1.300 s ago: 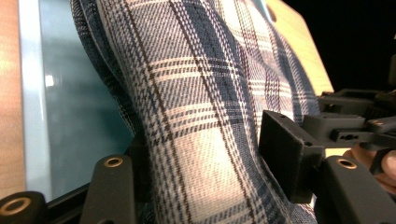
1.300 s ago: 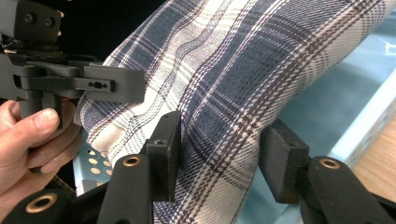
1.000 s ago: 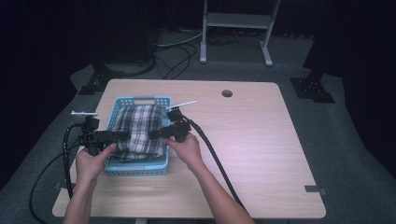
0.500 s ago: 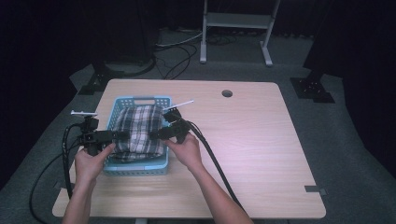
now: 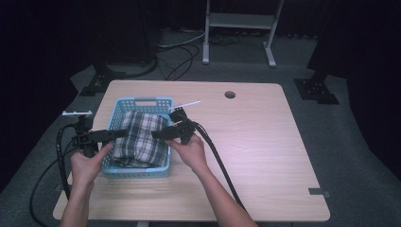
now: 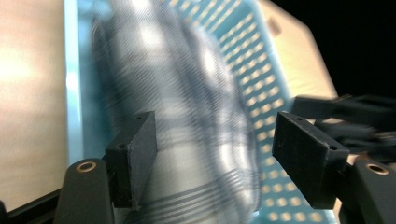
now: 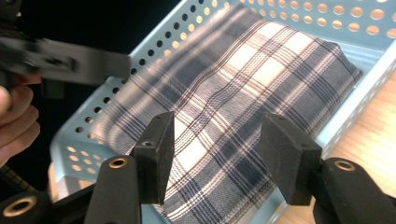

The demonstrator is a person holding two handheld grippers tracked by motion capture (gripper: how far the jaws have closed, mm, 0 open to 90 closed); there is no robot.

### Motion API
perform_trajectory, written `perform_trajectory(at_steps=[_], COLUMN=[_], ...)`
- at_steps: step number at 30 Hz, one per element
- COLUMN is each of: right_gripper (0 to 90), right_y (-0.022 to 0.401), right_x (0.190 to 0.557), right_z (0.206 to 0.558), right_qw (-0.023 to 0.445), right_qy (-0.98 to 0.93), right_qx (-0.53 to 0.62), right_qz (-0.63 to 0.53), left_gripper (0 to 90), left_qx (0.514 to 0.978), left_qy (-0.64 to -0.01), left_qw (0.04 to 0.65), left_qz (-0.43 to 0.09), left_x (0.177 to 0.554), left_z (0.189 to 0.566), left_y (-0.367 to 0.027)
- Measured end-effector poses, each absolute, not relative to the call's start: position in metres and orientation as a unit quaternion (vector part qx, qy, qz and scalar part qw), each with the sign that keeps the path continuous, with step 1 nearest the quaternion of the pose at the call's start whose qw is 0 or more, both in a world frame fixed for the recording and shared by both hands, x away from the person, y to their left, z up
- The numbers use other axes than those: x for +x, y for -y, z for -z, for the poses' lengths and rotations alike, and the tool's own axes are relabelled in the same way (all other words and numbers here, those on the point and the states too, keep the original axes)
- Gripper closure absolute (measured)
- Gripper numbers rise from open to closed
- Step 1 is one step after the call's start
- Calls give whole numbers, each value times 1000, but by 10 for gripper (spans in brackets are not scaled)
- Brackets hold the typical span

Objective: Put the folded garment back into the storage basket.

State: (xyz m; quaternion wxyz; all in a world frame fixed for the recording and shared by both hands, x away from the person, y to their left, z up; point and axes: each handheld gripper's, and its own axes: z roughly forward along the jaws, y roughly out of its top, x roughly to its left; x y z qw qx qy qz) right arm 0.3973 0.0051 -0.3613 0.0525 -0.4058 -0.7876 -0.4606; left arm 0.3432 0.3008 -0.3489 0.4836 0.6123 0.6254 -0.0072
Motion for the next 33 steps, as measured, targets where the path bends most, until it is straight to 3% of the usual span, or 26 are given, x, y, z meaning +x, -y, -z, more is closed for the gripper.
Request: perform_trajectory(at_steps=[19, 33], right_gripper=[306, 198], right_y=[21, 48], right_x=[386, 376], right_z=[348, 342], right_qw=[75, 91], right_qy=[759, 741], right_qx=[-396, -383], right_qz=[511, 544], left_gripper=[301, 200], left_qx=[601, 591], left_qy=[-584, -571], left_qw=[544, 568], left_qz=[36, 43], left_x=[332, 322], left_z=[331, 323], left_y=[-281, -263])
